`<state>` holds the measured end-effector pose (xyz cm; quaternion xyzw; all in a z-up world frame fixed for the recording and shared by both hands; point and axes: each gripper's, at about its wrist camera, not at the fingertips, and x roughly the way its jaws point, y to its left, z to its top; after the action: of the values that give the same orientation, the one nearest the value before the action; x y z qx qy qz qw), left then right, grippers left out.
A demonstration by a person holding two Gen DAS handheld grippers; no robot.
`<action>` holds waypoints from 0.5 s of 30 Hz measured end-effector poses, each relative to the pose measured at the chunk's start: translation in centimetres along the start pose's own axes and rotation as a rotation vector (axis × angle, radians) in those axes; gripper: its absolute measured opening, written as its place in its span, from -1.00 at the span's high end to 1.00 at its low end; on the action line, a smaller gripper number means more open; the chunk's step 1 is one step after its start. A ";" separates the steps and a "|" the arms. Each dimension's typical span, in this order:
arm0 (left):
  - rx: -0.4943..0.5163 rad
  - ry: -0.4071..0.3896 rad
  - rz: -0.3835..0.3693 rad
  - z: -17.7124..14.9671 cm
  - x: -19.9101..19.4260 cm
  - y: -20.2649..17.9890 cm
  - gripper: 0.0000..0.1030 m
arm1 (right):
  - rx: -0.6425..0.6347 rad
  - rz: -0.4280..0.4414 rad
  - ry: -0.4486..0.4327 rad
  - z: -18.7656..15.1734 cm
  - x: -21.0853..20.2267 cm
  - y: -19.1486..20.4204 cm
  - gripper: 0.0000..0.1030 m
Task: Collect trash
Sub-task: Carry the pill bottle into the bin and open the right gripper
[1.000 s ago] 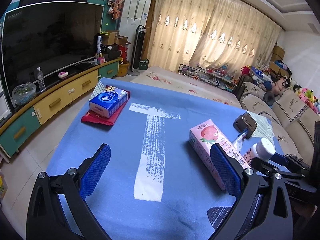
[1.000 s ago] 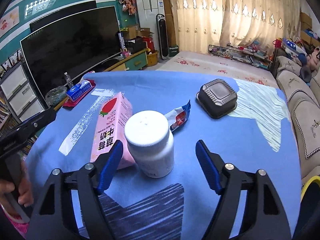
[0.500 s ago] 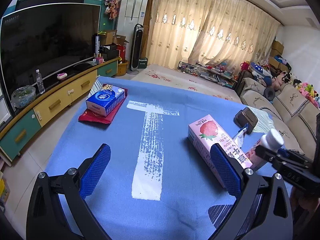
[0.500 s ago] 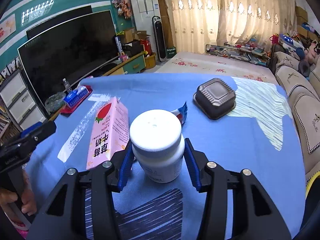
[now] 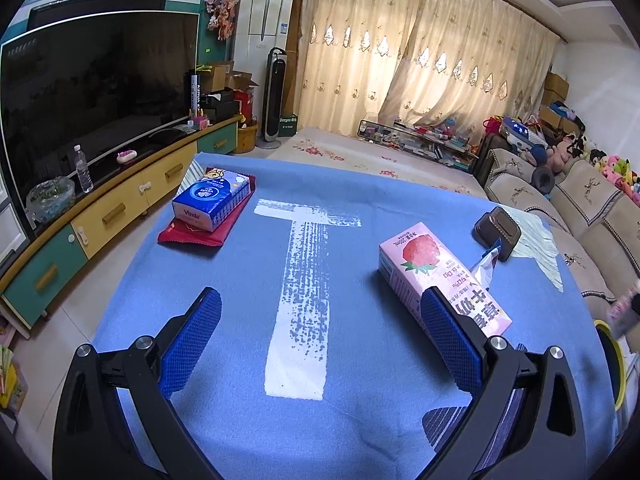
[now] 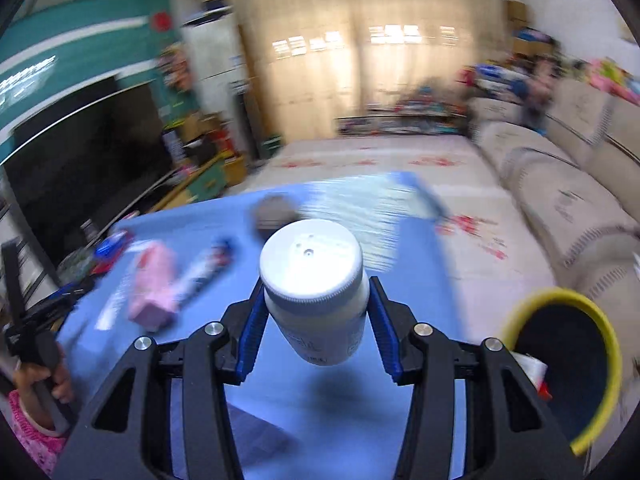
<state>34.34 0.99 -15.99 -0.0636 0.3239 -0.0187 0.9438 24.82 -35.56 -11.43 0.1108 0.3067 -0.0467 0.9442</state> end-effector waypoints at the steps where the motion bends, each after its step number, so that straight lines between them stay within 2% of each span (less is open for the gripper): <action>1: 0.002 0.000 0.001 0.0 0.0 0.0 -0.90 | 0.034 -0.046 -0.003 -0.4 -0.5 -2.0 0.09; 4: 0.013 0.003 0.008 -0.1 0.1 -0.2 -0.90 | 0.123 -0.194 0.010 -1.8 -0.9 -7.8 0.09; 8: 0.031 0.004 0.018 -0.3 0.2 -0.5 -0.90 | 0.178 -0.344 0.056 -3.4 0.4 -13.2 0.09; 11: 0.043 0.007 0.027 -0.4 0.4 -0.8 -0.90 | 0.204 -0.402 0.100 -4.4 1.8 -15.4 0.08; 13: 0.046 0.009 0.031 -0.5 0.5 -0.8 -0.90 | 0.240 -0.415 0.117 -5.0 2.5 -16.3 -0.08; 14: 0.047 0.010 0.033 -0.5 0.6 -0.8 -0.90 | 0.245 -0.414 0.117 -5.1 2.6 -16.4 -0.25; 15: 0.049 0.011 0.036 -0.5 0.6 -0.8 -0.90 | 0.245 -0.412 0.113 -5.5 2.5 -16.6 -0.28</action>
<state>34.52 0.05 -16.69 -0.0347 0.3295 -0.0099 0.9435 21.14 -50.38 -20.23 0.1622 0.3672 -0.2689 0.8755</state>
